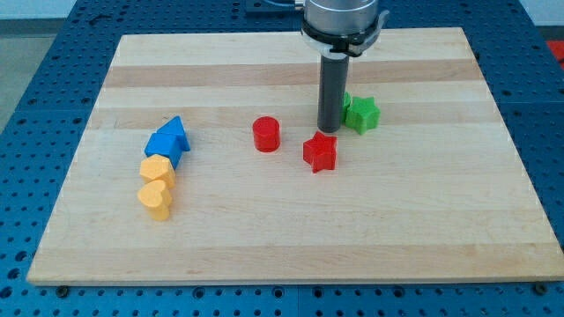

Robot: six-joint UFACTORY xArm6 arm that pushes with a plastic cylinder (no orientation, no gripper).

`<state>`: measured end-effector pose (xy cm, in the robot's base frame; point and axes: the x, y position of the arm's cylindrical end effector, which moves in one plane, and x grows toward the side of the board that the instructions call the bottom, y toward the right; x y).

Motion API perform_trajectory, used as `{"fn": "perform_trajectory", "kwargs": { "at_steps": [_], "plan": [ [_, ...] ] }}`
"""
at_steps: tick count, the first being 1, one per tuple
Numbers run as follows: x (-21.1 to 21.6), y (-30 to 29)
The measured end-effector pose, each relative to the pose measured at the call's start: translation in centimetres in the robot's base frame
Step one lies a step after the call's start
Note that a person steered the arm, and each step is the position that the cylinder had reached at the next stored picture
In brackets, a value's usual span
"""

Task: Push red star towards down and left

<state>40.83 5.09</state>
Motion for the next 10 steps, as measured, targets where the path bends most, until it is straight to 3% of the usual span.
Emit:
{"fn": "perform_trajectory", "kwargs": {
  "at_steps": [3,4,5,7,9,10],
  "plan": [
    [5.4,1.4],
    [6.3,-0.1],
    [10.1,-5.9],
    [11.1,-9.1],
    [10.7,-5.8],
    [11.8,-8.0]
  ]
}}
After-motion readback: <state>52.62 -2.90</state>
